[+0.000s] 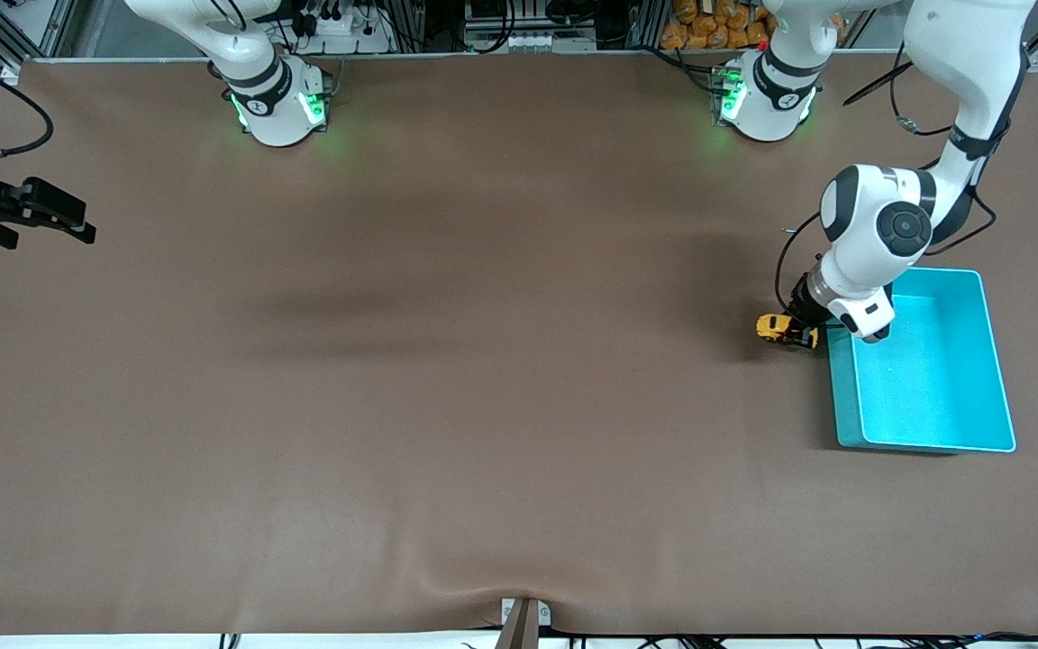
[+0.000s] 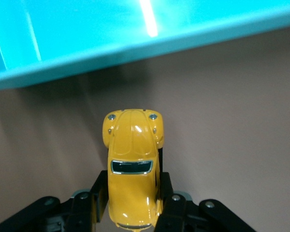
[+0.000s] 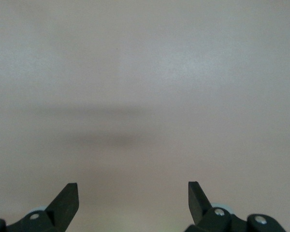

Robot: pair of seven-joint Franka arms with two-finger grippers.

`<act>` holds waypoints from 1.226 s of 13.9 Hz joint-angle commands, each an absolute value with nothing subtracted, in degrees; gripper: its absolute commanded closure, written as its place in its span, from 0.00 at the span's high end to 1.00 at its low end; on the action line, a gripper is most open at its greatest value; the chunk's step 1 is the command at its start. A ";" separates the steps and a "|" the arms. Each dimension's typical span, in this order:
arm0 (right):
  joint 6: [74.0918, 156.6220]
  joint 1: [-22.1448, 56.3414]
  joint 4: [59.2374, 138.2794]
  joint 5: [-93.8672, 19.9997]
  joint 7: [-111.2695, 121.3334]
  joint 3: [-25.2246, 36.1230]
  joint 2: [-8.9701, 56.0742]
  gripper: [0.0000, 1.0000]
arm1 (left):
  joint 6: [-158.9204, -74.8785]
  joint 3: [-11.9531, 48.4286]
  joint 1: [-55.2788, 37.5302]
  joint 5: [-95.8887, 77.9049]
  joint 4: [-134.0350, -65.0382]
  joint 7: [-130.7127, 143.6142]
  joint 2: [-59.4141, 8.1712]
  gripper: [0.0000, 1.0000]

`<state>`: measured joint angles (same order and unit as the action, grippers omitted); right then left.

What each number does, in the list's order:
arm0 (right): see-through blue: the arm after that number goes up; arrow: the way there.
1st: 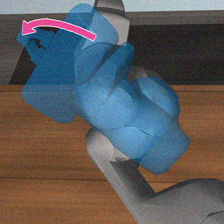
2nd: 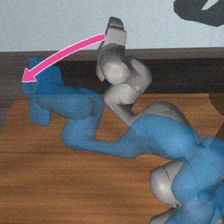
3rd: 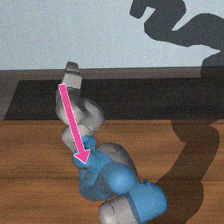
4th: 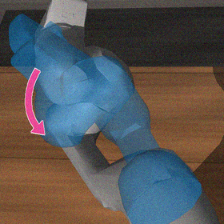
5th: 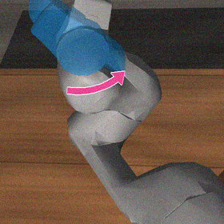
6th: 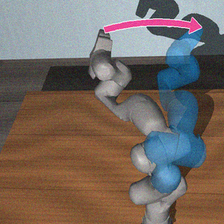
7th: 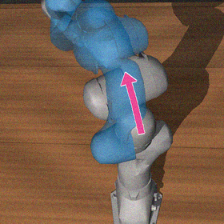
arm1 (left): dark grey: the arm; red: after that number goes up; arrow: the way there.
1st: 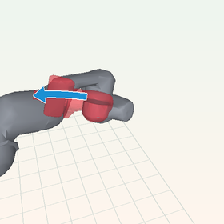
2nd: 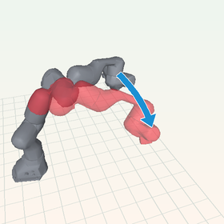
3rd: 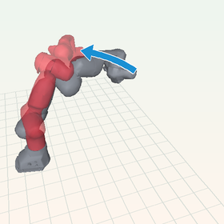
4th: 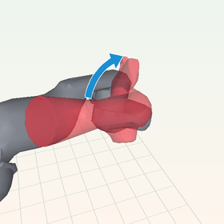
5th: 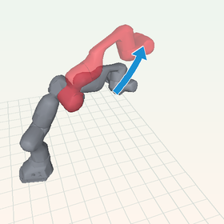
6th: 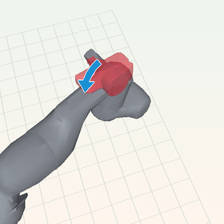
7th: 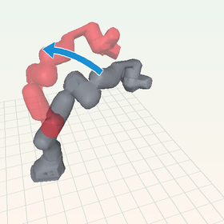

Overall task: Wind and store yellow beetle car
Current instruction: 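Close the left gripper on the yellow car, then lift the car with the left gripper and lower it into the bin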

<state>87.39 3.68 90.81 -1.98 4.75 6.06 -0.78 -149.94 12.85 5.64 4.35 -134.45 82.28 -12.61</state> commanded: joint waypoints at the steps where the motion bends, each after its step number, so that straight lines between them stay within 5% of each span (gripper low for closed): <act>1: 87.80 4.39 91.14 -0.44 4.66 6.68 -1.67 1.00 | -141.01 14.32 5.18 5.54 -128.79 80.09 -7.74 0.00; 6: 87.63 5.10 90.97 -0.61 3.69 6.42 -1.67 1.00 | -131.31 13.62 10.44 5.54 -119.18 60.00 -7.47 0.00; 17: 87.19 5.19 91.14 -0.79 3.43 6.33 -1.49 1.00 | -131.22 13.27 23.29 13.33 -111.80 -0.08 -19.67 0.00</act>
